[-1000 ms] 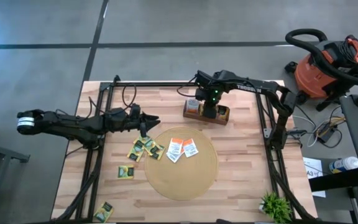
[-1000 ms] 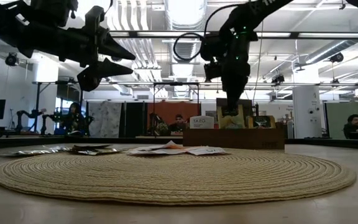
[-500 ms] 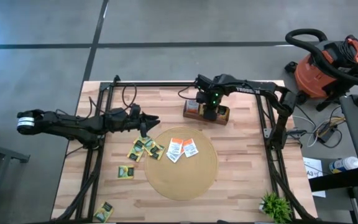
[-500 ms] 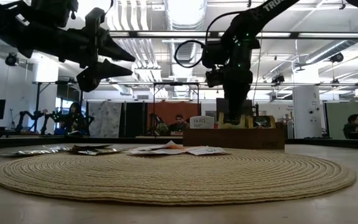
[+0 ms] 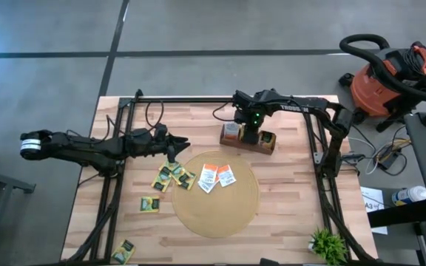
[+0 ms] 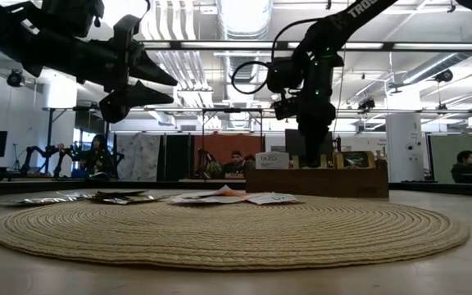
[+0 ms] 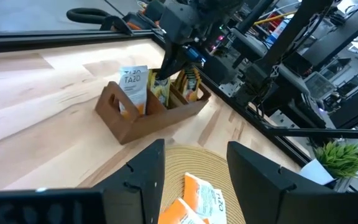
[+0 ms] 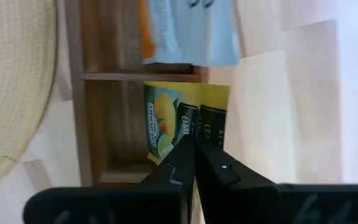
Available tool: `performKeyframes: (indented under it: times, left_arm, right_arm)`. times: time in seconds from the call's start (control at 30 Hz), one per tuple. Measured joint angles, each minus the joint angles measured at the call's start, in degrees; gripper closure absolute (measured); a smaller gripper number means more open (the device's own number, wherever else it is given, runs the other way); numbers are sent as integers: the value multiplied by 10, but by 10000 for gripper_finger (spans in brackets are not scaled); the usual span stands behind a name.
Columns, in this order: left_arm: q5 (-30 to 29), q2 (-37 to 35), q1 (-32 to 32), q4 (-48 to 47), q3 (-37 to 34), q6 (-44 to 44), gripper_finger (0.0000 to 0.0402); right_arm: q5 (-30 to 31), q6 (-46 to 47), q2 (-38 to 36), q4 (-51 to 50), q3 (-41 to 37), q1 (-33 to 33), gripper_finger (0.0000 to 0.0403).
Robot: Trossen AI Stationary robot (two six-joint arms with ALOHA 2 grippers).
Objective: Pick & Place Tea
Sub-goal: Put the lemon tea bag into the left section of the wooden organizer
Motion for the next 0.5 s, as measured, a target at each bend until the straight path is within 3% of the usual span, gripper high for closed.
performKeyframes:
  times: [0.5]
  left_arm:
    - [-33,0,0,0,0,1,234]
  right_arm:
    - [18,0,-8,-37,32,0,394]
